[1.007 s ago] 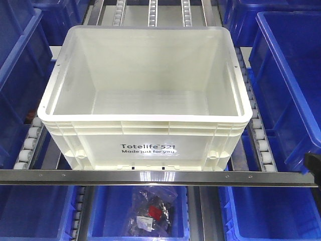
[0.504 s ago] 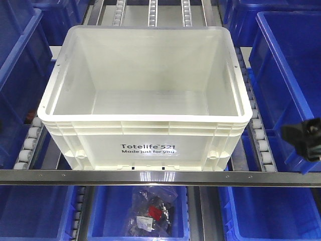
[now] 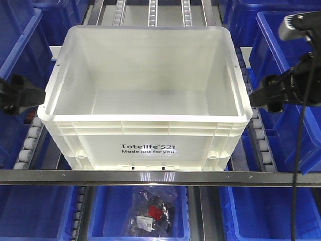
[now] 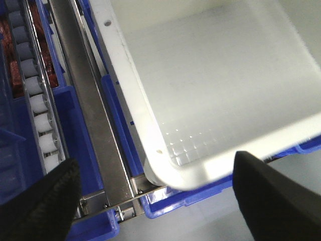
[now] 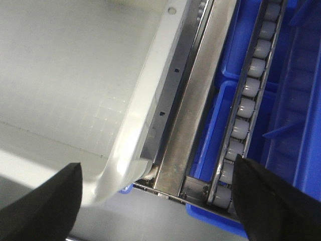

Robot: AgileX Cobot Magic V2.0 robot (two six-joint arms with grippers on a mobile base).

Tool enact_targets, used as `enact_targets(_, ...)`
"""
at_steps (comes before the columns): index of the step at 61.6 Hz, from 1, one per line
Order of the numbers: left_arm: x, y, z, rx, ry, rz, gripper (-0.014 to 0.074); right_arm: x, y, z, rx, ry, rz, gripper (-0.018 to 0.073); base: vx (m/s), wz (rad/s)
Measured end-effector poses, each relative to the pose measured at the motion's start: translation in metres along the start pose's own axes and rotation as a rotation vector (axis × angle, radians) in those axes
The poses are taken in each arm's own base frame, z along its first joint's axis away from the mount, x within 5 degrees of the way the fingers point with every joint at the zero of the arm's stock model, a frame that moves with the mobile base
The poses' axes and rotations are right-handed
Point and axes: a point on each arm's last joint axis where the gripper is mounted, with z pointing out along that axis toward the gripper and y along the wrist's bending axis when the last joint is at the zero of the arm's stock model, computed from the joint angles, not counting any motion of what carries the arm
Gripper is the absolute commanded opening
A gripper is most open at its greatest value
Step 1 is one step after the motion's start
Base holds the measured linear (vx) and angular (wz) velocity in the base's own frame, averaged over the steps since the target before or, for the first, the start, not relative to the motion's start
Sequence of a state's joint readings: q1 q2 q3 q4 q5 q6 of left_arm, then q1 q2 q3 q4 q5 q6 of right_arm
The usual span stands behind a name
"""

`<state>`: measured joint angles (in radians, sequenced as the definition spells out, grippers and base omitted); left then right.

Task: Move bin from left to right shelf
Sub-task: 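Bring both grippers in over the white crate's side rims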

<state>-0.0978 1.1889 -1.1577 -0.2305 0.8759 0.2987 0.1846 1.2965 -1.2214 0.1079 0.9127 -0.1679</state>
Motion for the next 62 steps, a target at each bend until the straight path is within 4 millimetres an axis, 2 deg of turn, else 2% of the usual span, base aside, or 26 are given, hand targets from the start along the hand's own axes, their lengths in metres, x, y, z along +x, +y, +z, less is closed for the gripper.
enact_targets(19,-0.034,0.015,0.05,-0.001,0.066,-0.062,0.0598,-0.032,-0.006,0.036,-0.006,0.066,0.068,0.0613,0.0,0.0)
enact_targets(32,-0.047,0.024,0.082,-0.026,0.111,-0.114,0.0595,-0.05,-0.01,0.061,0.036,0.106,0.111,0.0609,0.0,0.0)
enact_targets(43,-0.053,0.025,0.109,-0.057,0.155,-0.109,0.0595,-0.063,0.005,0.085,0.09,0.14,0.099,0.0604,0.0,0.0)
enact_targets(62,-0.061,0.026,0.131,-0.118,0.177,-0.134,0.0595,-0.08,0.01,0.118,0.137,0.162,0.185,0.0587,0.0,0.0)
